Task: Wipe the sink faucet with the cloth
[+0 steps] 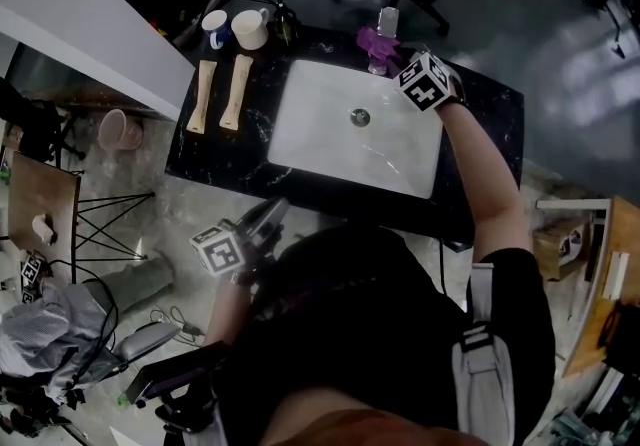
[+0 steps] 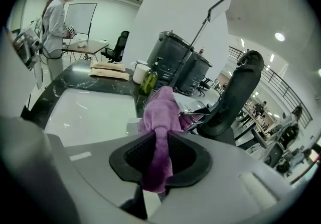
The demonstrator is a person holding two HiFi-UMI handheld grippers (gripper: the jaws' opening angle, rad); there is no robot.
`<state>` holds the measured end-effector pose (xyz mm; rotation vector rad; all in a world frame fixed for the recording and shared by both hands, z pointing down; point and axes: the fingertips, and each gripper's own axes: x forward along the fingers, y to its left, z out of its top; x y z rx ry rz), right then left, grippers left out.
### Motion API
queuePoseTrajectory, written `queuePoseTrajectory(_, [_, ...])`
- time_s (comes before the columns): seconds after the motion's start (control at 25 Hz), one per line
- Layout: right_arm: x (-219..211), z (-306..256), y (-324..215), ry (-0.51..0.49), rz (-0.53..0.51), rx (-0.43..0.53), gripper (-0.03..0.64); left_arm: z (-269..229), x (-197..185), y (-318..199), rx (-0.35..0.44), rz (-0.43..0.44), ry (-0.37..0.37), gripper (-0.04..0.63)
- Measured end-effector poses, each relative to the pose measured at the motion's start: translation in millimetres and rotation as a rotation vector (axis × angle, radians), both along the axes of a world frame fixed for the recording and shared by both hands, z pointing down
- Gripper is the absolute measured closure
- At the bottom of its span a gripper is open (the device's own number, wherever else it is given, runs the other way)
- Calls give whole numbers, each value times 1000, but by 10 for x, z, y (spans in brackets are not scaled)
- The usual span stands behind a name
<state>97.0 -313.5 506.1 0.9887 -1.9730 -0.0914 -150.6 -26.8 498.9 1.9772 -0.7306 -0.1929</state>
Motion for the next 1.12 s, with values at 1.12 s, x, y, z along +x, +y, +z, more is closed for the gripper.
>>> queuePoseTrajectory(1.12, [66,700,-291,92,-15,172,535,276,89,13,-90,-39,-40,595])
